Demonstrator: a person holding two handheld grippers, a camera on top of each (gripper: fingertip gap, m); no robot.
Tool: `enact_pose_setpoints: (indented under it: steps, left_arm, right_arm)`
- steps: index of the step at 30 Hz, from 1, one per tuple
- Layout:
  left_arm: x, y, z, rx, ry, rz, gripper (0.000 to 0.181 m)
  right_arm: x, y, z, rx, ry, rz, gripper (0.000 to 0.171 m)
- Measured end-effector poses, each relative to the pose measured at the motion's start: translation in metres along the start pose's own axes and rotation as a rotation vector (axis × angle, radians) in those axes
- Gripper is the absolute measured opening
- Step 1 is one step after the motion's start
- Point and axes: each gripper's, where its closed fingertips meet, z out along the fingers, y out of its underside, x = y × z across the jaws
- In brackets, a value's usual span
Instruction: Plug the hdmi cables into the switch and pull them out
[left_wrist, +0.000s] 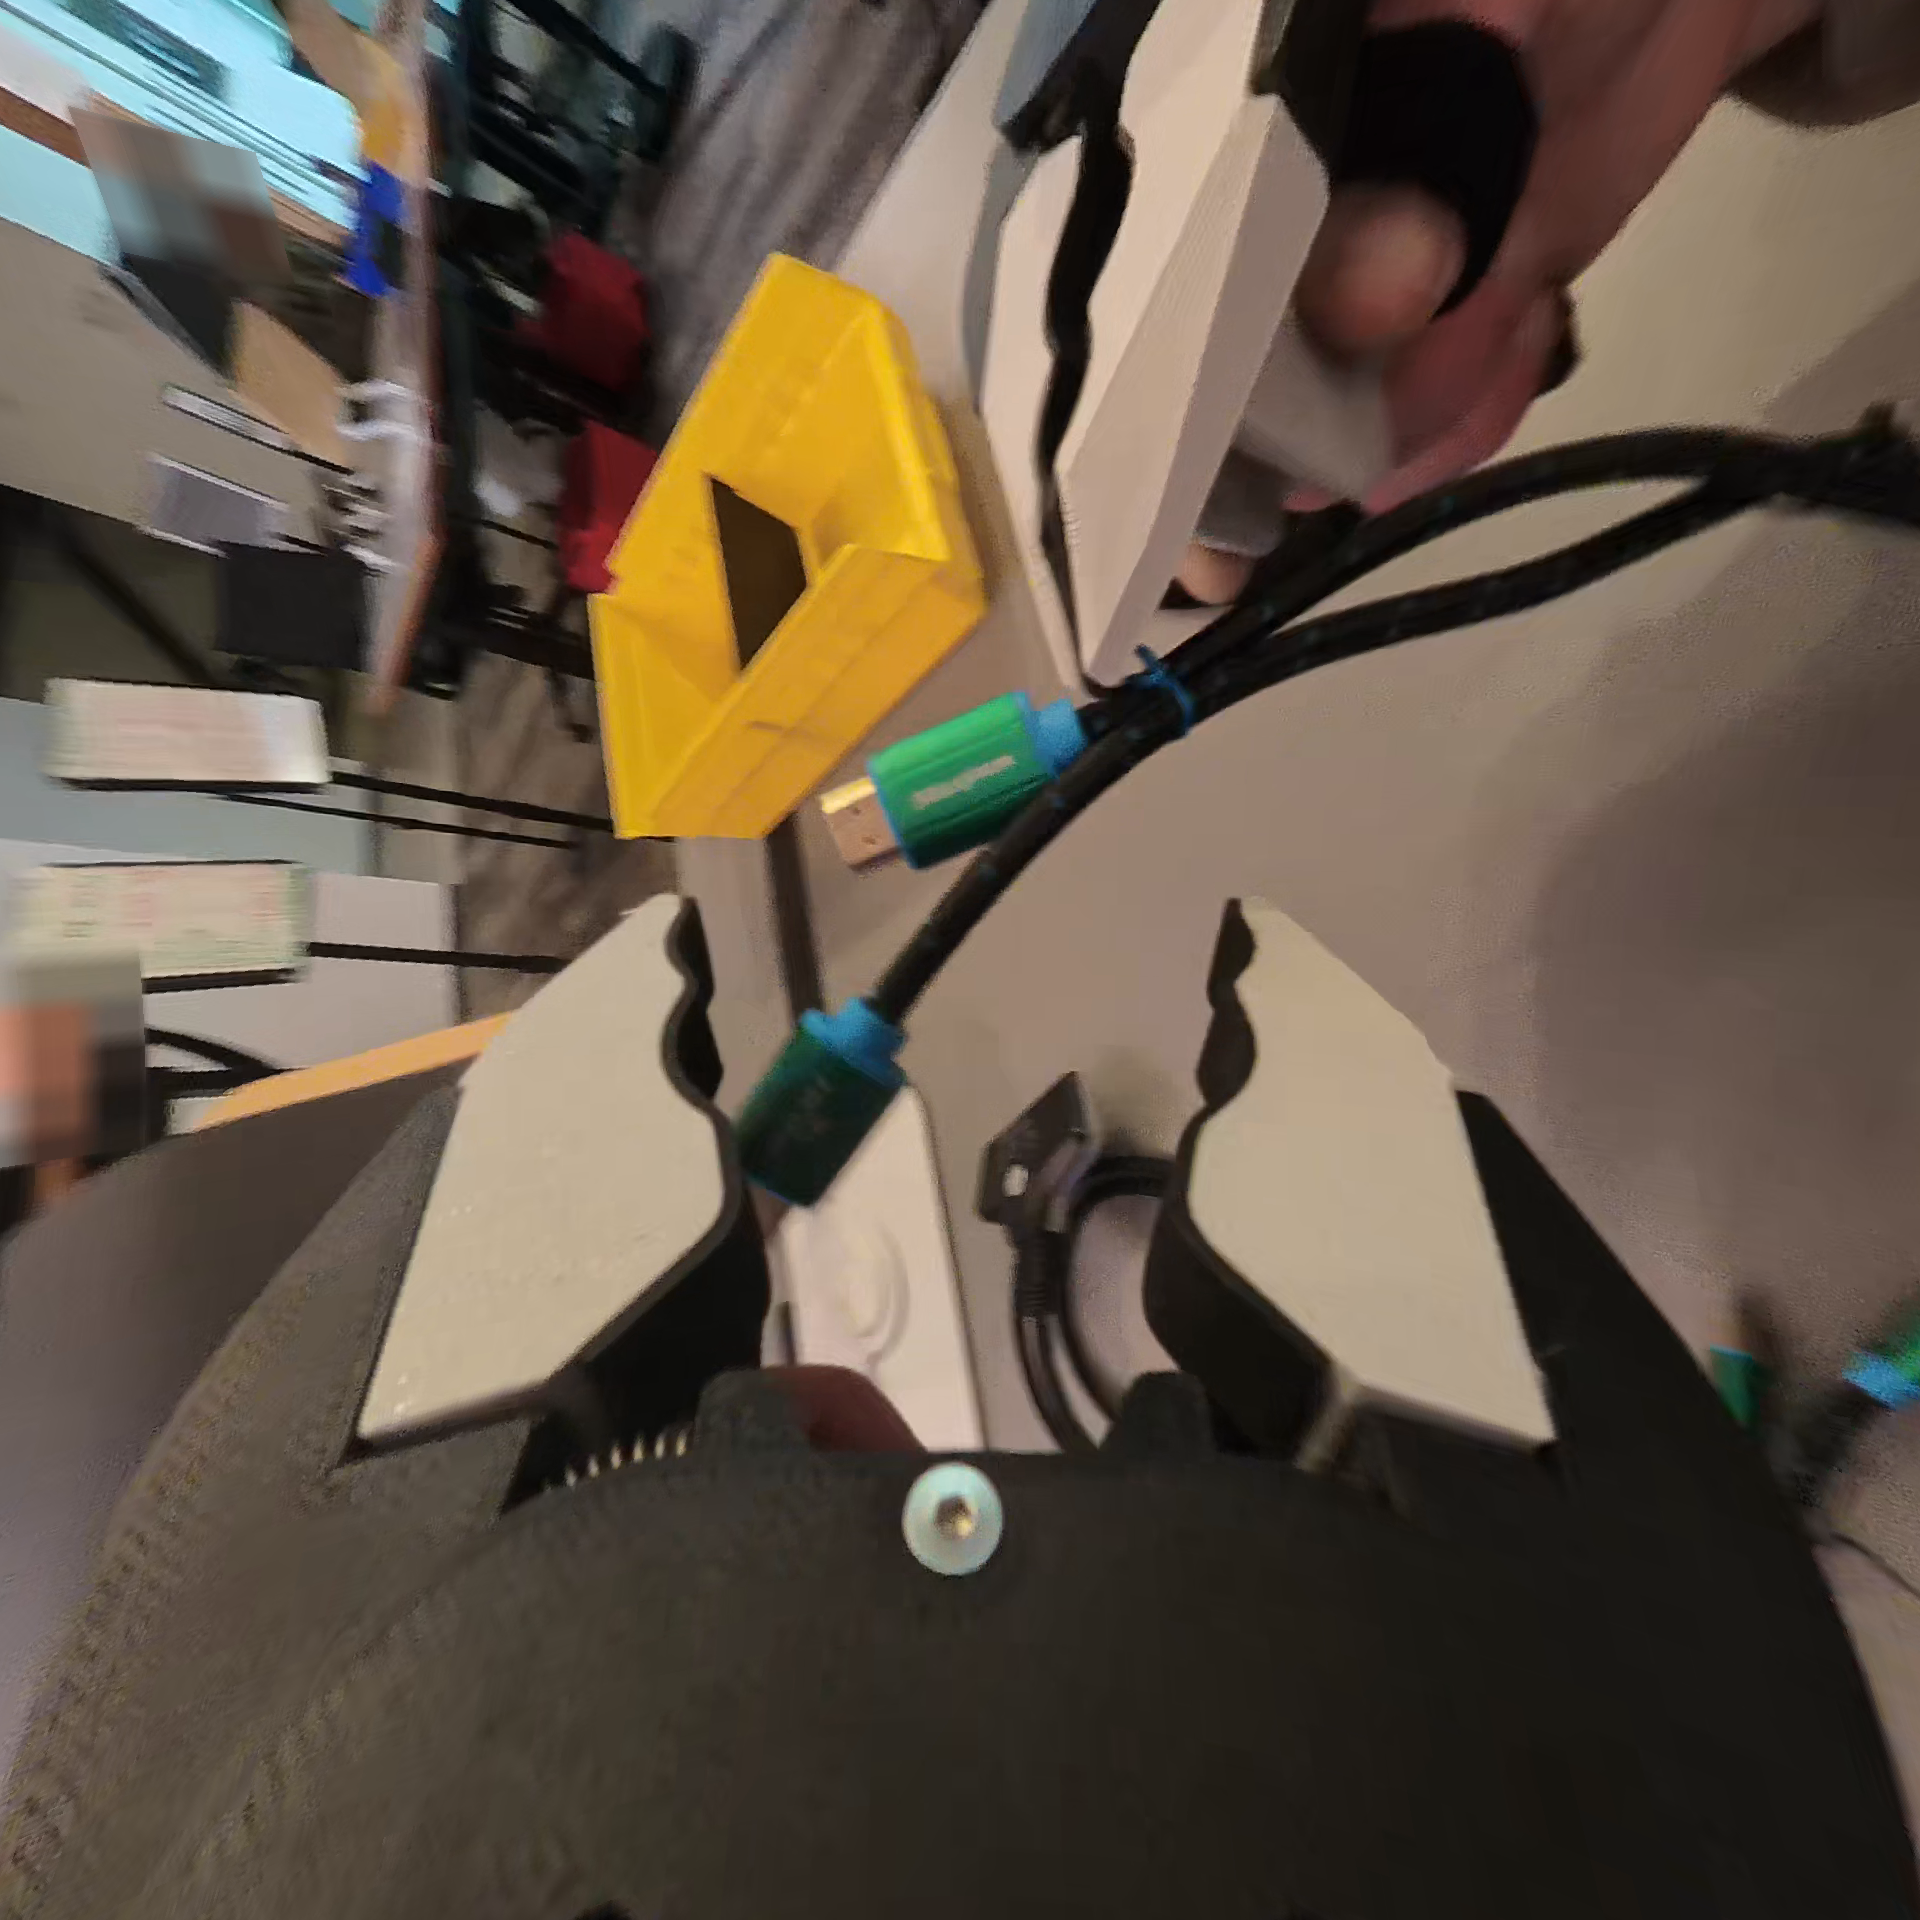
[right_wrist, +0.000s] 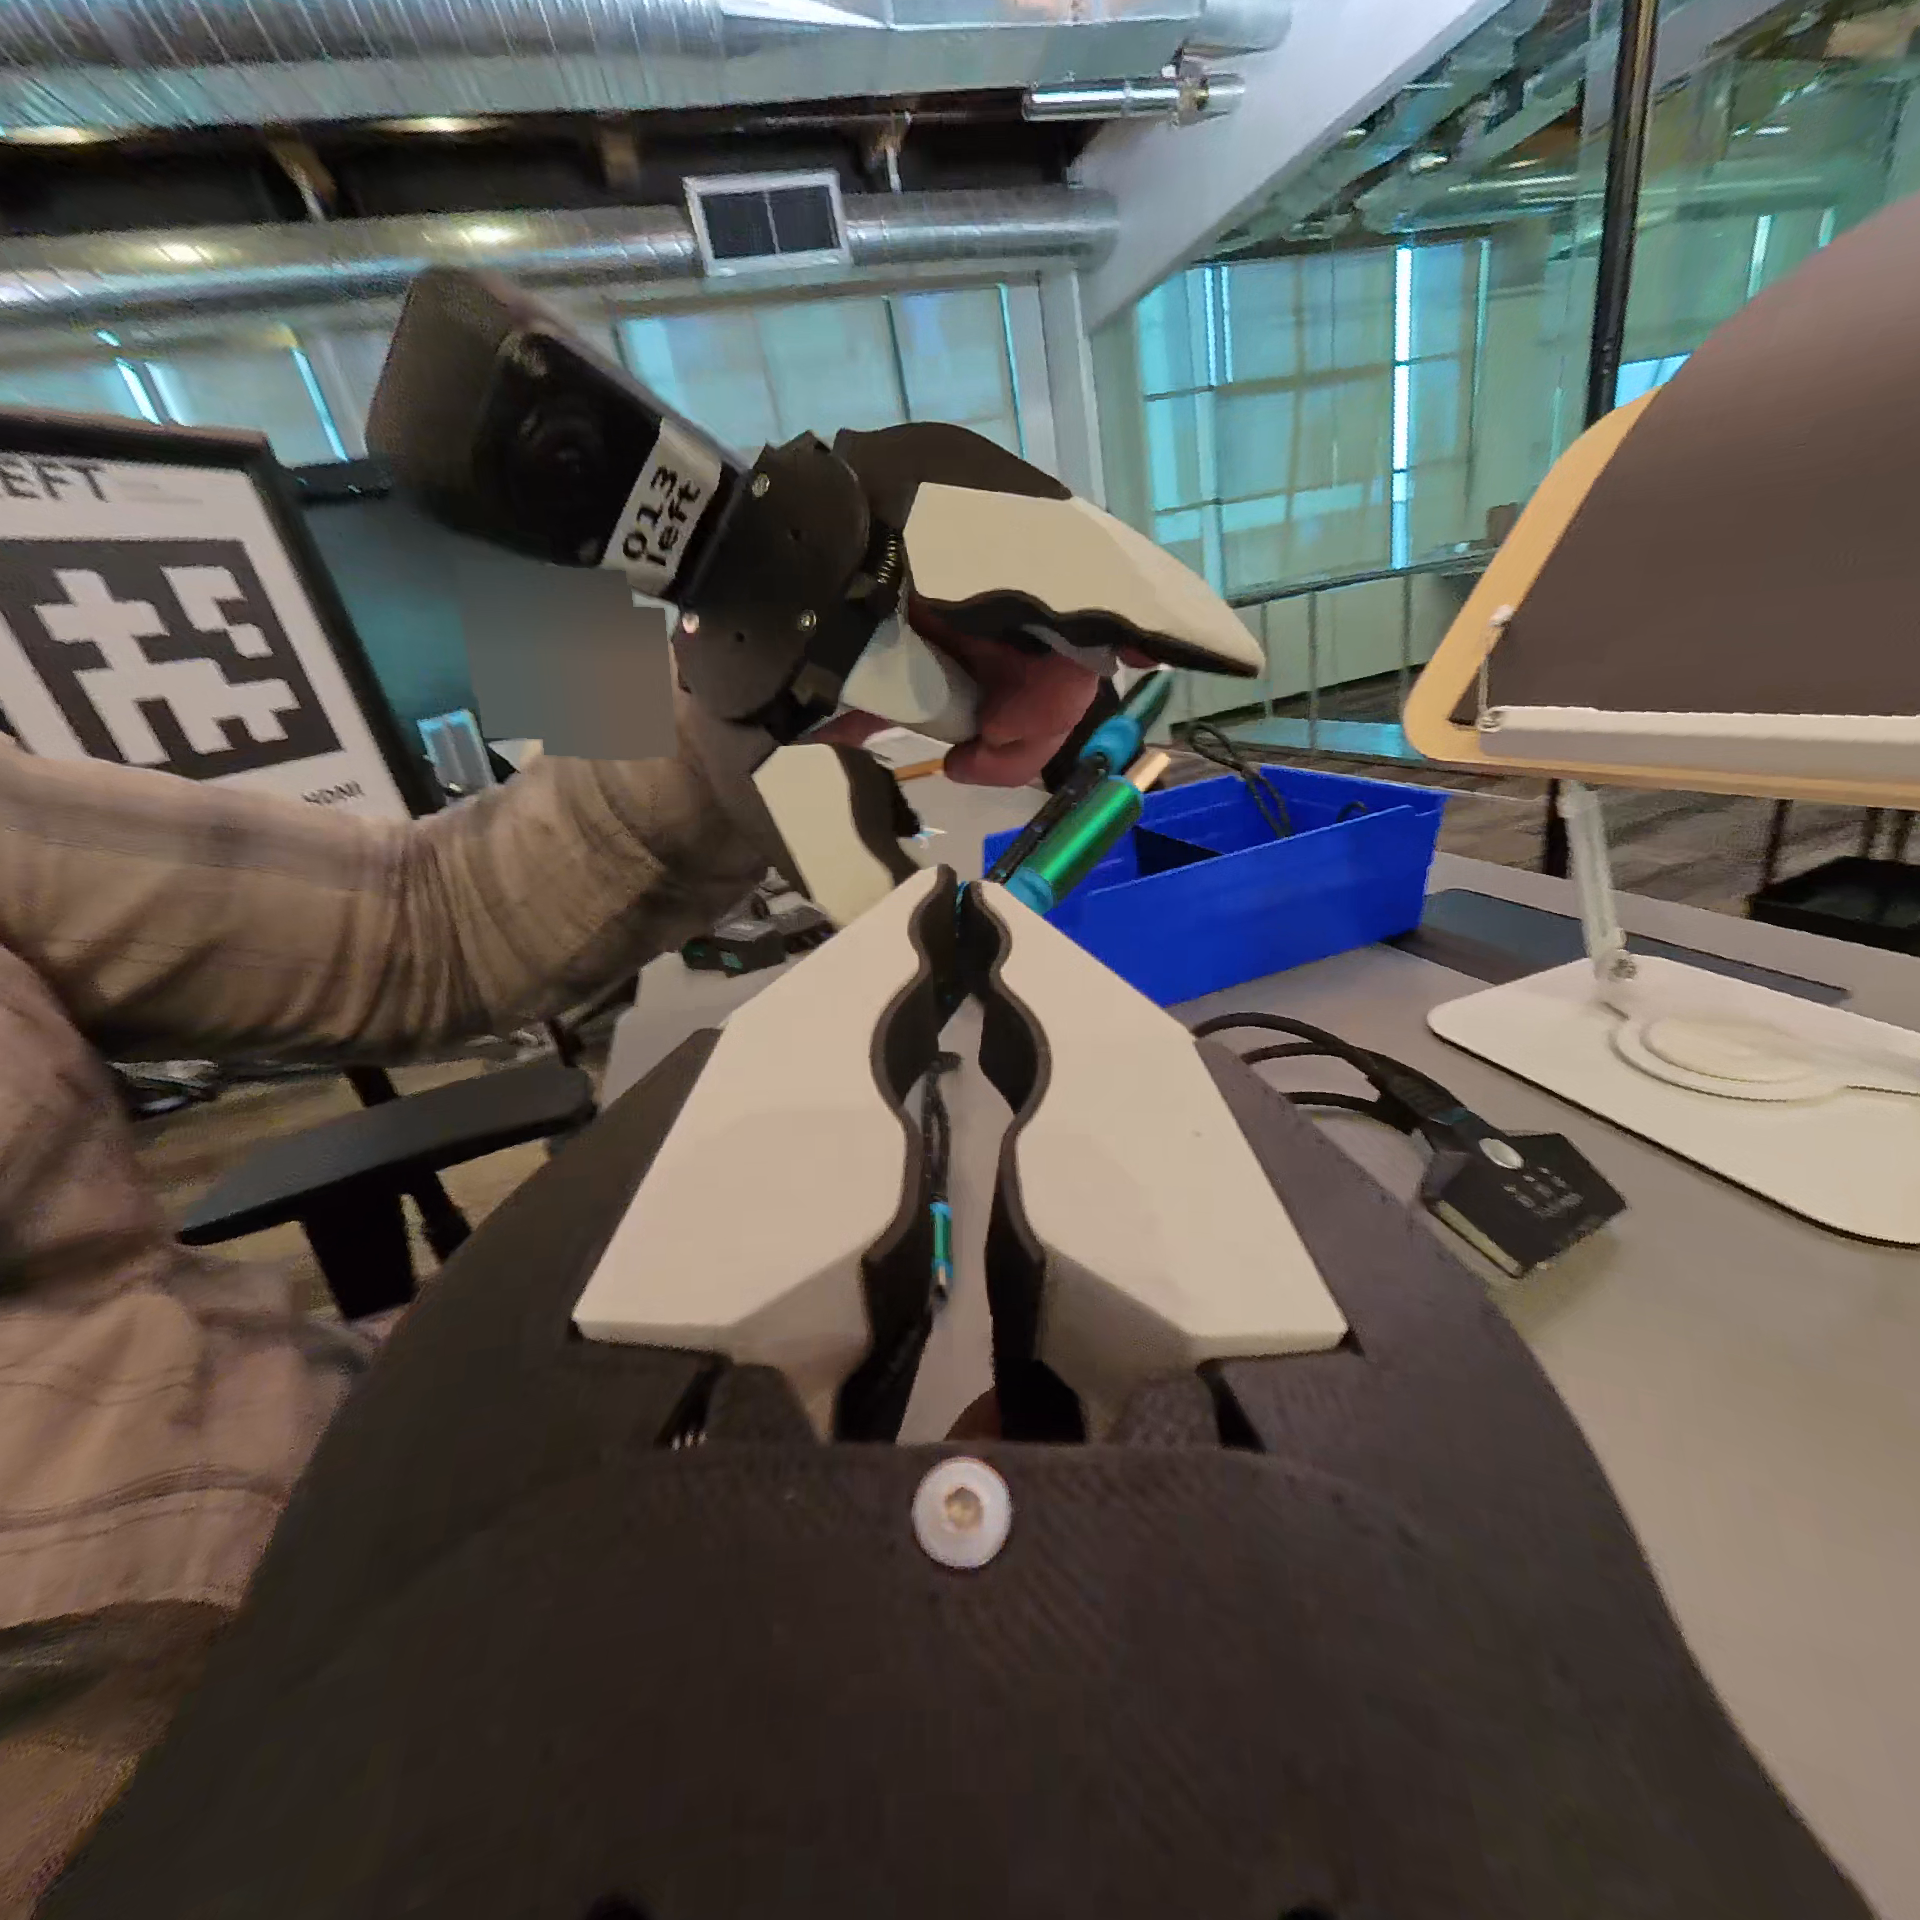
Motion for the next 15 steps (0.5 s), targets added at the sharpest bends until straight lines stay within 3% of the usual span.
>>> enact_pose_setpoints:
  steps: [2,5,7,10,15]
  left_arm:
    - [-0.004,0.003,0.001,-0.051,-0.073,0.106,0.084]
    - [-0.011,0.008,0.003,-0.13,-0.166,0.249,0.06]
    - [-0.01,0.007,0.005,-0.128,-0.169,0.268,0.034]
    - [-0.005,0.017,0.007,-0.194,-0.118,0.306,0.017]
    - [0.018,0.032,0.011,-0.31,0.079,0.285,0.012]
  right_arm:
    - [-0.005,-0.002,0.0,0.021,-0.052,0.047,0.0]
    - [-0.014,0.002,0.004,0.018,-0.115,0.09,0.0]
    - [-0.02,0.006,0.008,-0.006,-0.135,0.088,0.0]
    - [-0.021,0.006,0.011,-0.017,-0.13,0.083,0.0]
    - [-0.022,0.017,0.011,-0.133,-0.084,-0.05,0.0]
